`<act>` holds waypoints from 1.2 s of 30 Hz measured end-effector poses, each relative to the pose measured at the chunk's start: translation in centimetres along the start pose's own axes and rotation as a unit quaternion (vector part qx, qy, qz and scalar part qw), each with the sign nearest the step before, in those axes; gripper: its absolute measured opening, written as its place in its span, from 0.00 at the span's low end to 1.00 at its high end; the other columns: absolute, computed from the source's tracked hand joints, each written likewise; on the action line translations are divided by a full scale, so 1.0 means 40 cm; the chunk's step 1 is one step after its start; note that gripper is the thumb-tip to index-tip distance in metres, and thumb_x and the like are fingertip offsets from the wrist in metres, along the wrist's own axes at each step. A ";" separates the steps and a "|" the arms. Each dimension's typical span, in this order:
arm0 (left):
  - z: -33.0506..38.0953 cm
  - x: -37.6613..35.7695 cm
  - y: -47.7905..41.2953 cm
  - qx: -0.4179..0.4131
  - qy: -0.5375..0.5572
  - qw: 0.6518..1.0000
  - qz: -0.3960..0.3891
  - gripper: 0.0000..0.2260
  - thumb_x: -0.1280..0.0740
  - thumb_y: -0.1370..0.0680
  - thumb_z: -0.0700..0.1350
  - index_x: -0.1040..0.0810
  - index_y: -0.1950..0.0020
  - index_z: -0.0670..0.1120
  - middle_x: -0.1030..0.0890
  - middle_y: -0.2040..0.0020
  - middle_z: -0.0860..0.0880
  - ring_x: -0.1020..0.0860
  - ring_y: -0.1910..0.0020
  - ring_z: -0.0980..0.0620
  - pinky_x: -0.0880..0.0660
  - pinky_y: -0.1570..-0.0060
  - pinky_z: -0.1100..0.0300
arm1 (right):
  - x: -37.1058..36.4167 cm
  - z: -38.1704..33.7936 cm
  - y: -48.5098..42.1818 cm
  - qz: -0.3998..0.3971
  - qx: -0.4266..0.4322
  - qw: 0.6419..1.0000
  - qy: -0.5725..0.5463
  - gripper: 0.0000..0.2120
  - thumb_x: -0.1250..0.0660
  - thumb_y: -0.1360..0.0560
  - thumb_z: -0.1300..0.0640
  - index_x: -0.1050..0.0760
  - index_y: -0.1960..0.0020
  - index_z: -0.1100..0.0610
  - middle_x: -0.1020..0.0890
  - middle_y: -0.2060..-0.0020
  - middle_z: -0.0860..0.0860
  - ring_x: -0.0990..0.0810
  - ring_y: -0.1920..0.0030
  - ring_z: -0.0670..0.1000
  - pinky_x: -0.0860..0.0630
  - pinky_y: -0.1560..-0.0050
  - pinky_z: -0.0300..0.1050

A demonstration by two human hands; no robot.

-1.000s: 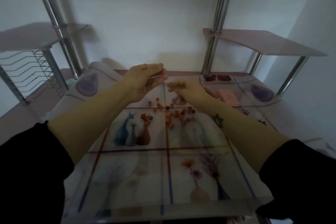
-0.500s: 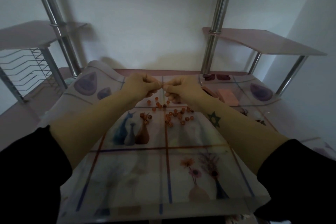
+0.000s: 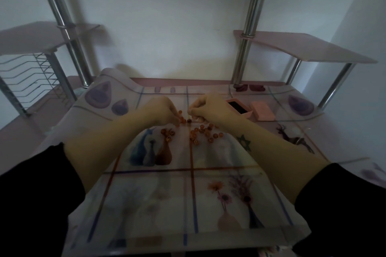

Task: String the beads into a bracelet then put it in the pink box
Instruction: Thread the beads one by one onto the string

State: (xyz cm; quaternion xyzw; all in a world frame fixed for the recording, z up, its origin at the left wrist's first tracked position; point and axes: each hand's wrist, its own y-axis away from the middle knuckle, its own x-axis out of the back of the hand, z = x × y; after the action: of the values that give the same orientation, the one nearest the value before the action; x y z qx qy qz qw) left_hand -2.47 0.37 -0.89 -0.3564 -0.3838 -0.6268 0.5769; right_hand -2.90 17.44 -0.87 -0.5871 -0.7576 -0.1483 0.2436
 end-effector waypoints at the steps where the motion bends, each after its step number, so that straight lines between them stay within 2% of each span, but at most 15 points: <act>1: 0.000 -0.004 -0.001 0.005 -0.002 1.000 -0.002 0.10 0.26 0.28 0.47 0.15 0.50 0.46 0.17 0.52 0.49 0.21 0.51 0.52 0.25 0.45 0.56 | -0.002 0.002 0.000 0.001 0.001 1.000 0.002 0.05 0.29 0.26 0.62 0.19 0.54 0.65 0.16 0.64 0.56 0.23 0.72 0.44 0.24 0.71 0.34; 5: -0.002 -0.014 -0.005 -0.002 -0.025 1.000 -0.004 0.08 0.25 0.29 0.47 0.15 0.51 0.48 0.17 0.56 0.51 0.22 0.56 0.55 0.29 0.53 0.60 | -0.009 0.012 -0.001 0.011 0.017 0.999 0.025 0.04 0.28 0.27 0.61 0.18 0.57 0.62 0.18 0.68 0.48 0.24 0.75 0.38 0.27 0.72 0.31; 11: -0.010 -0.026 -0.008 -0.005 -0.044 0.999 -0.004 0.08 0.27 0.27 0.47 0.16 0.49 0.49 0.17 0.58 0.52 0.22 0.60 0.56 0.28 0.57 0.61 | -0.016 0.020 0.000 0.013 0.025 0.999 0.036 0.06 0.28 0.27 0.60 0.19 0.64 0.55 0.17 0.66 0.44 0.21 0.68 0.35 0.27 0.67 0.27; 14: -0.011 -0.016 -0.009 -0.020 0.015 1.000 0.004 0.06 0.28 0.26 0.46 0.16 0.51 0.48 0.18 0.60 0.53 0.22 0.61 0.58 0.29 0.60 0.63 | -0.016 0.019 0.005 0.022 0.032 0.999 0.026 0.07 0.28 0.28 0.62 0.19 0.64 0.56 0.18 0.68 0.44 0.21 0.69 0.35 0.27 0.66 0.27; 16: -0.011 -0.007 -0.008 -0.009 0.128 0.992 -0.010 0.03 0.28 0.26 0.43 0.17 0.53 0.48 0.17 0.60 0.52 0.21 0.60 0.57 0.26 0.59 0.64 | -0.016 0.019 0.007 0.035 0.031 0.999 0.019 0.04 0.29 0.27 0.61 0.19 0.61 0.58 0.17 0.67 0.48 0.20 0.67 0.40 0.25 0.66 0.29; 18: -0.013 0.001 -0.002 0.017 0.265 0.963 -0.040 0.04 0.29 0.26 0.39 0.17 0.54 0.46 0.15 0.58 0.48 0.18 0.59 0.54 0.22 0.57 0.62 | -0.015 0.016 0.010 0.047 0.029 0.998 0.011 0.03 0.30 0.26 0.61 0.19 0.58 0.59 0.16 0.65 0.53 0.20 0.67 0.44 0.25 0.69 0.30; 19: -0.016 0.003 0.001 0.029 0.324 0.944 -0.054 0.05 0.29 0.26 0.37 0.17 0.53 0.45 0.14 0.58 0.47 0.17 0.60 0.53 0.21 0.59 0.63 | -0.013 0.013 0.013 0.050 0.029 0.998 0.008 0.03 0.30 0.26 0.60 0.20 0.58 0.59 0.16 0.65 0.54 0.20 0.67 0.45 0.26 0.71 0.30; 22: -0.023 0.007 0.007 0.051 0.439 0.891 -0.100 0.07 0.31 0.25 0.35 0.18 0.48 0.41 0.15 0.60 0.46 0.17 0.65 0.56 0.23 0.67 0.67 | -0.006 0.007 0.020 0.052 0.038 0.998 0.000 0.04 0.31 0.25 0.60 0.22 0.58 0.57 0.19 0.67 0.51 0.22 0.71 0.39 0.27 0.72 0.29; 27: -0.028 0.003 0.005 0.094 0.544 0.820 -0.151 0.06 0.33 0.22 0.38 0.19 0.47 0.42 0.15 0.59 0.47 0.20 0.64 0.57 0.23 0.67 0.69 | -0.006 0.010 0.028 0.063 0.046 0.997 -0.022 0.03 0.30 0.25 0.61 0.23 0.57 0.57 0.22 0.69 0.48 0.24 0.74 0.34 0.29 0.72 0.27; 31: -0.029 0.007 0.003 0.124 0.635 0.743 -0.171 0.05 0.34 0.23 0.37 0.19 0.50 0.40 0.15 0.57 0.45 0.17 0.61 0.55 0.21 0.65 0.67 | -0.011 0.011 0.029 0.073 0.061 0.995 -0.009 0.04 0.30 0.25 0.59 0.23 0.59 0.55 0.22 0.70 0.47 0.25 0.74 0.34 0.31 0.72 0.26; 36: -0.032 0.006 0.005 0.143 0.666 0.711 -0.175 0.05 0.32 0.24 0.38 0.18 0.51 0.40 0.15 0.56 0.43 0.16 0.61 0.53 0.21 0.66 0.66 | -0.018 0.014 0.028 0.083 0.075 0.994 -0.003 0.04 0.30 0.25 0.59 0.23 0.59 0.54 0.24 0.72 0.45 0.27 0.75 0.34 0.33 0.74 0.26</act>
State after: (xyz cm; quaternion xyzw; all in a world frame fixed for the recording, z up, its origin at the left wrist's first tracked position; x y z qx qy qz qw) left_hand -2.30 -0.90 -1.24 0.3136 -0.0405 -0.7289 0.6073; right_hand -1.80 17.44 -1.82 -0.6287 -0.7157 -0.0686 0.2964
